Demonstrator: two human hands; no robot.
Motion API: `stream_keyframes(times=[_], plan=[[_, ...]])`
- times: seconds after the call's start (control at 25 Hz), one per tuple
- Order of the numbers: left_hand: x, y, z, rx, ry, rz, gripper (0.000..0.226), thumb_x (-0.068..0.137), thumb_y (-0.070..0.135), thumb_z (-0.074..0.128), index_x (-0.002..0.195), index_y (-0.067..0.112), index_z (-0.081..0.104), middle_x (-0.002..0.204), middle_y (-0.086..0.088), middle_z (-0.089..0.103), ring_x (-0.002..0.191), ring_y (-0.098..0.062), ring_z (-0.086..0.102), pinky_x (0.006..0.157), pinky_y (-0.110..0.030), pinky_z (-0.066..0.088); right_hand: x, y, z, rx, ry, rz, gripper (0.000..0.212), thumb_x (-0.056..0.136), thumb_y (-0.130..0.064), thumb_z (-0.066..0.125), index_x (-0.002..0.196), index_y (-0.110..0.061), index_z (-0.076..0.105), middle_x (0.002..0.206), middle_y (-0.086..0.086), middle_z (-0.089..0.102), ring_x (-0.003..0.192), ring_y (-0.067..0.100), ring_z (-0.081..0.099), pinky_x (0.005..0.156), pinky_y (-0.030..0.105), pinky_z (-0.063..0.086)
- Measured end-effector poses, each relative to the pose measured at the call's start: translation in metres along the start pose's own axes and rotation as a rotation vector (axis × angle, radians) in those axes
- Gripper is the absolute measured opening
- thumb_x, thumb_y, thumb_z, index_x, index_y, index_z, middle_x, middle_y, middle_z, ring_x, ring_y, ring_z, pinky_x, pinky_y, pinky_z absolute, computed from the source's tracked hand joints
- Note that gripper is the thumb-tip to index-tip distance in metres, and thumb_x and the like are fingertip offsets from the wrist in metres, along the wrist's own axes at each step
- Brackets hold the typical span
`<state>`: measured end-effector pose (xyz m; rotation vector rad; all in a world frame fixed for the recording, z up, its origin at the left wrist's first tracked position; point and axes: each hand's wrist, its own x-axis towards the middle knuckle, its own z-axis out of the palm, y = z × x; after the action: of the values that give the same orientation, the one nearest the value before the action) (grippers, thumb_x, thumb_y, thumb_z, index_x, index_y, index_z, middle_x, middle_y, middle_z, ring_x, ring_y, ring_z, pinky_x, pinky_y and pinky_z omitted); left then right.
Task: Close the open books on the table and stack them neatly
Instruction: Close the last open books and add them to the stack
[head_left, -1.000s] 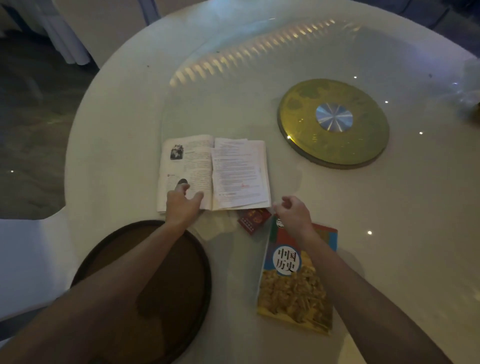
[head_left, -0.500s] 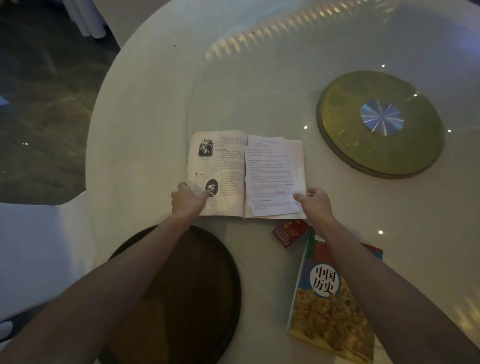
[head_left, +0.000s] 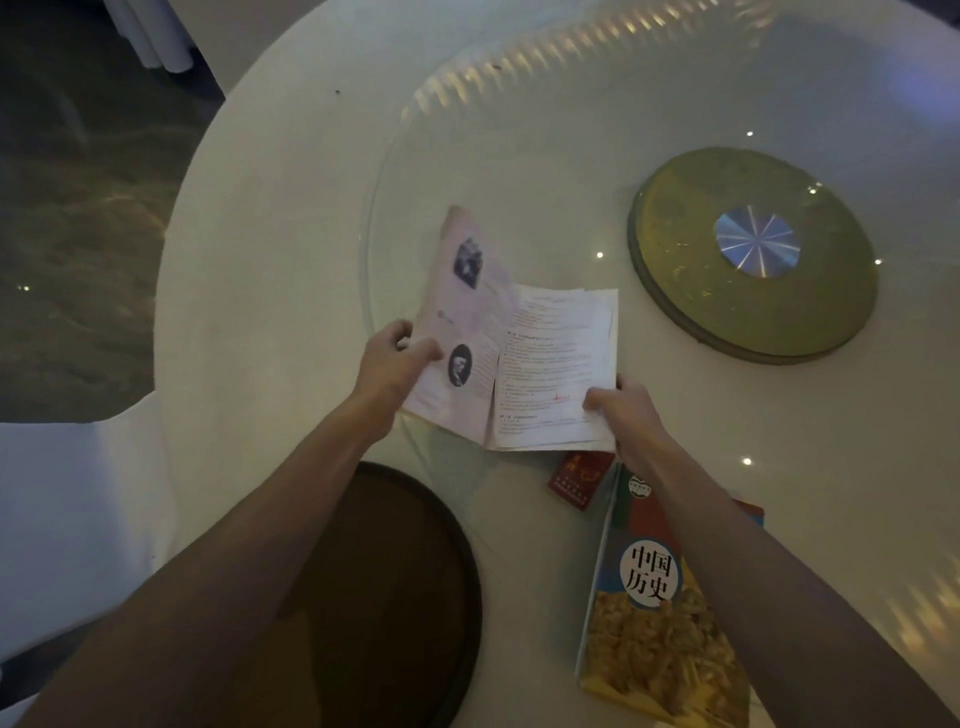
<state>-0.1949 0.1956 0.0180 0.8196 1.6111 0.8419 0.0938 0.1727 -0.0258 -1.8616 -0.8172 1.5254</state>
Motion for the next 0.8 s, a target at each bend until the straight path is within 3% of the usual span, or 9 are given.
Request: stream_keyframes(times=[0.08, 0.16, 0.28, 0.4, 0.48, 0.6, 0.68, 0.72, 0.8], plan=[[-0.009, 0.013, 0.022, 0.072, -0.122, 0.048, 0.010, 0.082, 0.012, 0.069, 0.089, 0.016, 0.063, 0.087, -0.005, 0.075, 0.068, -0.019, 0.074, 0.055, -0.033, 0.060, -0.008, -0.003, 0.004, -0.057, -0.032, -0.060, 0.044, 0.080, 0.002, 0.060, 0.118, -0.020, 0.063, 0.109, -0.003, 0.075, 0.096, 0.020, 0.074, 0.070, 0.032, 0.064], [-0.018, 0.016, 0.047, 0.180, -0.178, 0.085, 0.010, 0.085, 0.013, 0.067, 0.094, 0.015, 0.061, 0.096, -0.009, 0.074, 0.079, -0.025, 0.074, 0.064, -0.040, 0.063, -0.014, -0.002, 0.007, -0.084, -0.046, -0.100, 0.040, 0.082, 0.000, 0.060, 0.115, -0.024, 0.061, 0.108, -0.005, 0.074, 0.093, 0.014, 0.073, 0.065, 0.025, 0.060], [-0.032, 0.007, 0.080, 0.203, -0.242, 0.074, 0.020, 0.089, 0.019, 0.067, 0.106, 0.009, 0.065, 0.104, -0.009, 0.072, 0.093, -0.023, 0.070, 0.079, -0.040, 0.059, -0.018, -0.002, 0.015, 0.024, -0.048, -0.098, 0.027, 0.095, -0.023, 0.056, 0.119, -0.017, 0.066, 0.110, 0.006, 0.077, 0.096, 0.024, 0.076, 0.073, 0.035, 0.062], [-0.041, -0.010, 0.092, 0.146, -0.368, 0.024, 0.028, 0.092, 0.033, 0.069, 0.108, 0.010, 0.074, 0.103, -0.003, 0.075, 0.097, -0.017, 0.071, 0.089, -0.037, 0.059, -0.019, -0.002, 0.023, 0.172, -0.077, -0.018, 0.047, 0.098, -0.052, 0.049, 0.122, -0.019, 0.072, 0.108, 0.008, 0.080, 0.097, 0.028, 0.078, 0.082, 0.045, 0.063], [-0.043, -0.023, 0.092, 0.089, -0.412, -0.043, 0.031, 0.096, 0.033, 0.064, 0.112, 0.008, 0.074, 0.110, -0.008, 0.076, 0.105, -0.022, 0.072, 0.096, -0.041, 0.058, -0.019, 0.003, 0.025, 0.160, -0.047, 0.005, 0.039, 0.099, -0.037, 0.058, 0.128, -0.013, 0.068, 0.112, 0.011, 0.079, 0.097, 0.031, 0.078, 0.085, 0.051, 0.063], [-0.041, -0.040, 0.082, 0.169, -0.209, -0.019, 0.029, 0.096, 0.024, 0.062, 0.119, 0.008, 0.069, 0.120, -0.013, 0.072, 0.101, -0.022, 0.071, 0.087, -0.040, 0.060, -0.021, 0.008, 0.026, 0.100, 0.014, 0.018, 0.036, 0.094, -0.003, 0.063, 0.129, -0.007, 0.062, 0.118, 0.015, 0.076, 0.097, 0.032, 0.077, 0.086, 0.053, 0.063], [-0.039, -0.046, 0.066, 0.276, -0.012, -0.004, 0.043, 0.095, 0.032, 0.063, 0.132, 0.010, 0.060, 0.129, -0.012, 0.066, 0.101, -0.019, 0.069, 0.079, -0.032, 0.057, -0.027, 0.004, 0.024, 0.181, -0.003, 0.000, 0.036, 0.093, 0.001, 0.065, 0.127, -0.010, 0.062, 0.112, 0.013, 0.078, 0.093, 0.030, 0.078, 0.077, 0.047, 0.065], [-0.037, -0.049, 0.057, 0.307, 0.045, -0.018, 0.054, 0.094, 0.036, 0.063, 0.140, 0.009, 0.052, 0.135, -0.014, 0.061, 0.109, -0.023, 0.066, 0.083, -0.032, 0.055, -0.032, 0.001, 0.020, 0.233, -0.023, -0.011, 0.035, 0.093, 0.002, 0.065, 0.126, -0.011, 0.062, 0.107, 0.010, 0.080, 0.090, 0.028, 0.079, 0.070, 0.043, 0.065], [-0.032, -0.055, 0.046, 0.278, 0.034, -0.086, 0.065, 0.093, 0.043, 0.064, 0.146, 0.009, 0.045, 0.138, -0.017, 0.058, 0.113, -0.026, 0.063, 0.086, -0.034, 0.053, -0.043, -0.004, 0.010, 0.312, -0.079, -0.029, 0.035, 0.094, 0.003, 0.062, 0.125, -0.013, 0.063, 0.105, 0.007, 0.081, 0.092, 0.029, 0.079, 0.066, 0.039, 0.064]])
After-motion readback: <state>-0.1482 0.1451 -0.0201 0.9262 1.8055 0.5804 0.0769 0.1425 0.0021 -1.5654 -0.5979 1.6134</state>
